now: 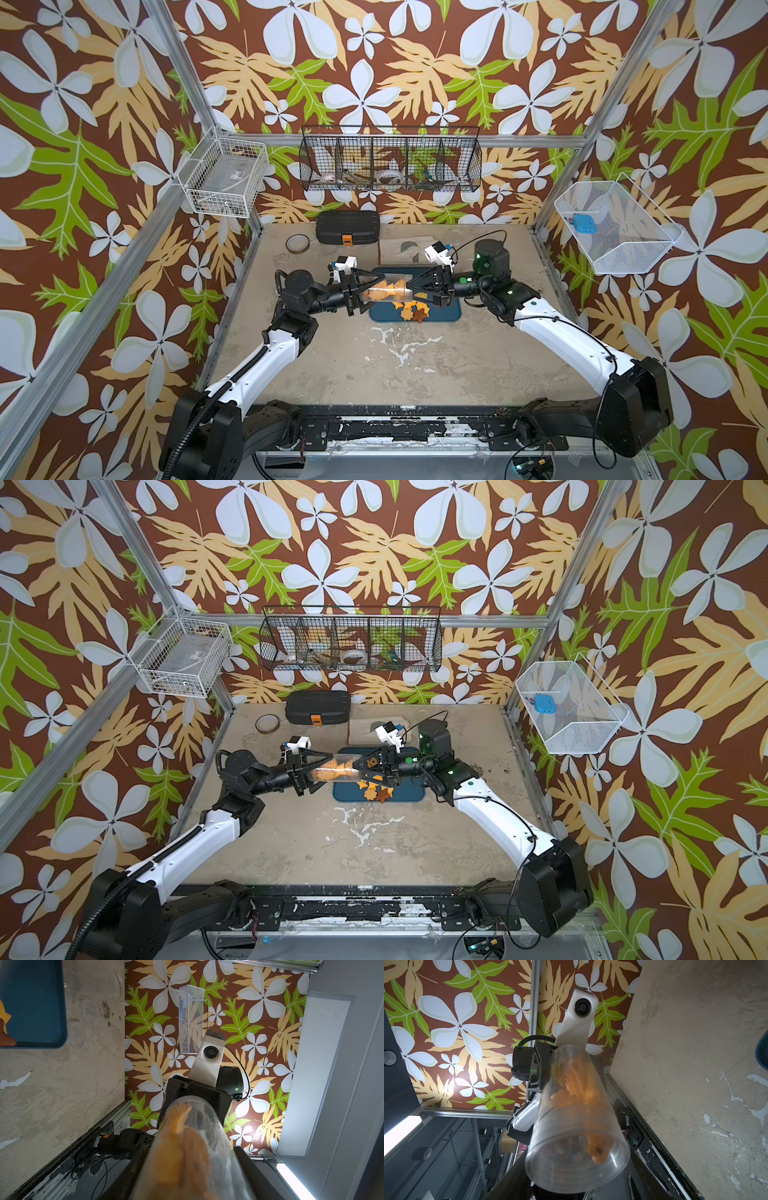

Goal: Pour the cookies out of the jar
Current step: Unscrew the lid from the jar.

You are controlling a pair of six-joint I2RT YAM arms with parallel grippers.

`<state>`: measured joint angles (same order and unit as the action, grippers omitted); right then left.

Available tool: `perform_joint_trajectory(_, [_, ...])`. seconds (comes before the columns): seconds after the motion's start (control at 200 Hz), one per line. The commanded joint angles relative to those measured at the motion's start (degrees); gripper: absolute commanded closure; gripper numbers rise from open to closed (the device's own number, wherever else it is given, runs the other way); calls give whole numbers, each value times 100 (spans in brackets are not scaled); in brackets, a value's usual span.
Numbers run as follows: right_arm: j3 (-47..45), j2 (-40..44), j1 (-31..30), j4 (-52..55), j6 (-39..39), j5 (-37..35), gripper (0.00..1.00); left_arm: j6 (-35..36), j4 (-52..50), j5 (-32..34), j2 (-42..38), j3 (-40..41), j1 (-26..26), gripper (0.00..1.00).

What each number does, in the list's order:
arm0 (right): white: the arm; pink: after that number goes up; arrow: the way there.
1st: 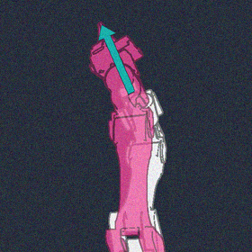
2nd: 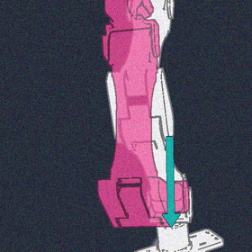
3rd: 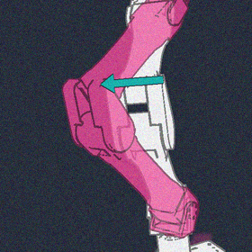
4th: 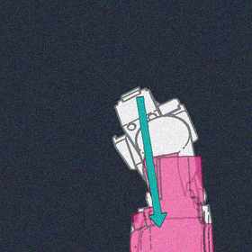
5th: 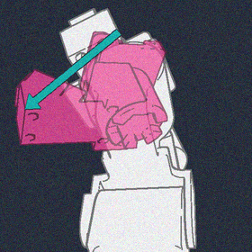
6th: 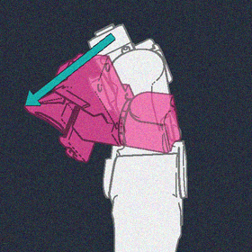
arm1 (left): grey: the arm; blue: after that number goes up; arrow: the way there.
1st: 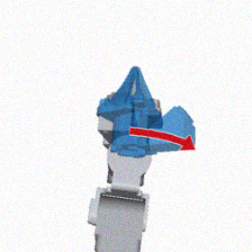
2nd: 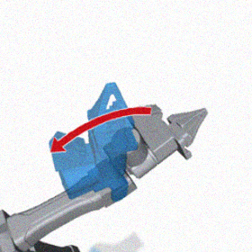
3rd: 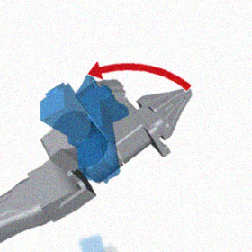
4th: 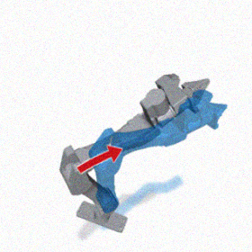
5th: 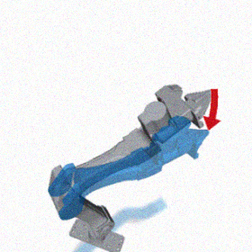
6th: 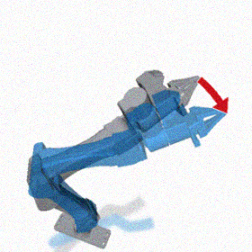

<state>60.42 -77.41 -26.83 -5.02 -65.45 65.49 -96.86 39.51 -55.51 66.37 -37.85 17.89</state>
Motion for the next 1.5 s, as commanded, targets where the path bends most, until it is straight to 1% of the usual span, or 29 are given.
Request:
perform_joint_trajectory(0.0, [145,21,-13,-170,412,1,41,-101,207,0,-34,30,-5,51])
perform_joint_trajectory(0.12, [399,128,-7,461,1478,-366,45,-448,568,24,-21,127,-5,51])
perform_joint_trajectory(0.205, [364,290,-7,368,2056,-675,48,-700,836,36,-1,180,-3,51])
perform_joint_trajectory(0.275, [229,460,-7,94,2426,-916,50,-818,952,23,8,185,-5,51])
perform_joint_trajectory(0.375, [94,614,-12,-155,3134,-1153,52,-885,965,-20,23,156,-5,51])
perform_joint_trajectory(0.515, [28,773,-7,-114,4494,-1334,54,-964,989,-104,43,93,-5,51])
perform_joint_trajectory(0.726, [49,801,-20,13,5918,-1667,57,-981,910,-188,16,115,-2,51])
perform_joint_trajectory(0.811, [-98,866,-24,-56,6512,-1838,58,-1002,910,-211,70,145,0,51])
perform_joint_trajectory(0.866, [-87,877,-122,42,7007,-1915,59,-1019,925,-237,119,138,-5,51])
perform_joint_trajectory(0.946, [-39,902,-366,291,7727,-2217,61,-1010,944,-227,172,78,-4,51])
perform_joint_trajectory(1.096, [-171,1005,-454,170,8194,-2523,62,-993,911,-241,188,45,-5,51])
perform_joint_trajectory(1.261, [-184,1172,-446,367,8672,-2804,64,-986,910,-235,222,69,-4,51])
perform_joint_trajectory(1.491, [-447,1527,-430,414,8589,-3025,64,-940,878,-241,289,-15,-40,51])
